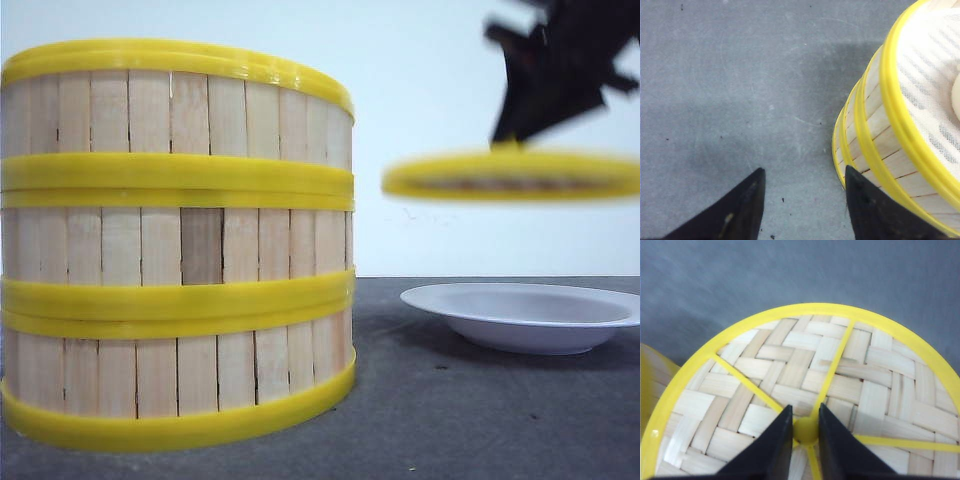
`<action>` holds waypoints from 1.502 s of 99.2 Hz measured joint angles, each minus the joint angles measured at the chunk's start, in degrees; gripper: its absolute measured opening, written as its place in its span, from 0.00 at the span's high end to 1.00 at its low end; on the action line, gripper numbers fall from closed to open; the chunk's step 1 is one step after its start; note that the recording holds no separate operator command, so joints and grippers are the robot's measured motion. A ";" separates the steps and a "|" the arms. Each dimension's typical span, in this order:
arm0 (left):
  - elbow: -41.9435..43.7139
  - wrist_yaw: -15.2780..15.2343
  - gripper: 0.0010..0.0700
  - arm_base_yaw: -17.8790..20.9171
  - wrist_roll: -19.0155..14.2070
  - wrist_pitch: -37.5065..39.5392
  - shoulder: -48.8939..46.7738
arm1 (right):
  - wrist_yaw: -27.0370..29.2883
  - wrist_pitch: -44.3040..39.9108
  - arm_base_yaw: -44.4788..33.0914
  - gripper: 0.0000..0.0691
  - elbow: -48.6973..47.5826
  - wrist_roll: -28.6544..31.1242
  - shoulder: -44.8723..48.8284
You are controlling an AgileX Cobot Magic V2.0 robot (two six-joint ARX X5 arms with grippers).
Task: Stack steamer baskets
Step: 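Lift the lid off the plate with the right gripper and carry it over the stack, then lower the lid onto the top basket and open the right gripper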
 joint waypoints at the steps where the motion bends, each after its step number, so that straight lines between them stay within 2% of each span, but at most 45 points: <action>1: 0.00 0.00 0.58 0.00 0.00 0.00 0.00 | 0.00 -0.85 0.20 0.91 0.83 -0.02 0.00; 17: 0.00 0.00 0.58 0.00 0.00 0.00 0.00 | -1.92 -11.06 4.46 0.91 12.24 -0.17 0.00; 43: 0.00 0.00 0.58 0.00 0.00 0.00 0.00 | -4.04 -11.08 16.20 0.92 21.38 0.28 1.18; 70: 0.00 0.00 0.58 0.00 0.00 0.00 0.00 | -1.40 -11.06 27.32 0.92 26.25 0.33 12.37; 109: 0.00 0.00 0.58 0.00 0.00 0.00 0.00 | 2.93 -9.35 32.63 0.92 26.91 0.04 17.07; 149: 0.00 0.00 0.58 -0.02 0.00 0.00 0.00 | 2.97 -9.05 34.23 0.92 26.91 -0.33 17.29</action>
